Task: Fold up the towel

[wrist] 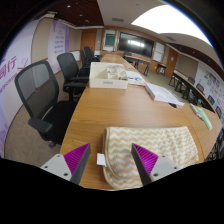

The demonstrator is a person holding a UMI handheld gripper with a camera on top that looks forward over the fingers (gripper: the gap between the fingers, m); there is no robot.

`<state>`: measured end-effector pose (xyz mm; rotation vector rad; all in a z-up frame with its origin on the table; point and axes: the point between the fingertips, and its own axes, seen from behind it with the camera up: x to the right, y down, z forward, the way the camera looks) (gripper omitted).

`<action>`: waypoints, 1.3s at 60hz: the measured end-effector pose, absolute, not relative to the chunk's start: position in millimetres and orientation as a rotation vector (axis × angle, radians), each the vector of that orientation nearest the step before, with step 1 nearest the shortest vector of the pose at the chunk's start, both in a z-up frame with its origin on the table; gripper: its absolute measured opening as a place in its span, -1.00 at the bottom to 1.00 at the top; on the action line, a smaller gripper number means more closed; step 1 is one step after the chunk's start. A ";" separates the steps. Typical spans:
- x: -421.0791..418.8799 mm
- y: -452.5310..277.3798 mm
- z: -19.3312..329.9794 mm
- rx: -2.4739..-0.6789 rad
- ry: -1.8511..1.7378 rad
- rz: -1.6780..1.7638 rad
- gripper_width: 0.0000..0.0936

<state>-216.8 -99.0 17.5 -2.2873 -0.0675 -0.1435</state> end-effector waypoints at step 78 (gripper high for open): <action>11.3 -86.3 65.5 -2.298 0.054 -0.089 0.83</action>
